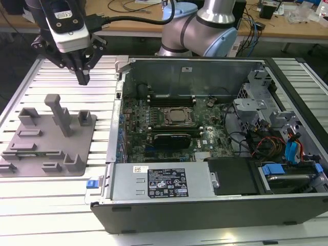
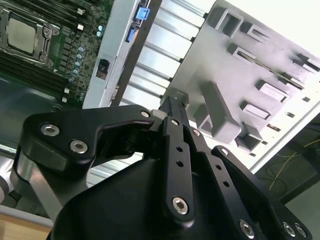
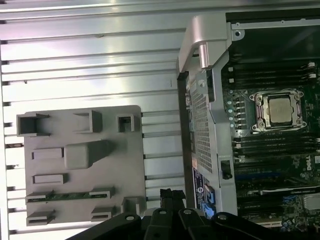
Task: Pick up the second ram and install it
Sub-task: 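Reach for the second ram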
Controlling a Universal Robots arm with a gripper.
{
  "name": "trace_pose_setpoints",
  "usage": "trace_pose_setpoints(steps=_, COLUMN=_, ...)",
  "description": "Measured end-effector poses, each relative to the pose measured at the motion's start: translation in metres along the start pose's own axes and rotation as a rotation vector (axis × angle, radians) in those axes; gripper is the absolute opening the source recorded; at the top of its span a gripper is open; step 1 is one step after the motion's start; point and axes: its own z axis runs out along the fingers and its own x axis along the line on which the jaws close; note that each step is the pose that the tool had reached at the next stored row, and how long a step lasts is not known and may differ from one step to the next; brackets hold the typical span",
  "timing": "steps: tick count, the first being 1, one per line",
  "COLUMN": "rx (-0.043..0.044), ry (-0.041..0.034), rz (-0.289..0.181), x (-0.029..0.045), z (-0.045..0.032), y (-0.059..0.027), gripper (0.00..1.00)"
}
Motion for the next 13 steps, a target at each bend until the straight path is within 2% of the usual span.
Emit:
trace_pose_setpoints(steps=3, rx=-0.0001, ry=0.0, rz=0.0, x=0.0074, z=-0.0002, y=-0.0005, gripper=0.08)
trace_pose_setpoints(steps=9, rx=0.0, ry=0.0, rz=0.0, x=0.0163, z=-0.0004, y=-0.0012, gripper=0.08)
trace_pose_setpoints(steps=13, rx=-0.0001, ry=-0.0001, rz=0.0, x=0.0304, z=-0.0004, y=-0.0022, gripper=0.08)
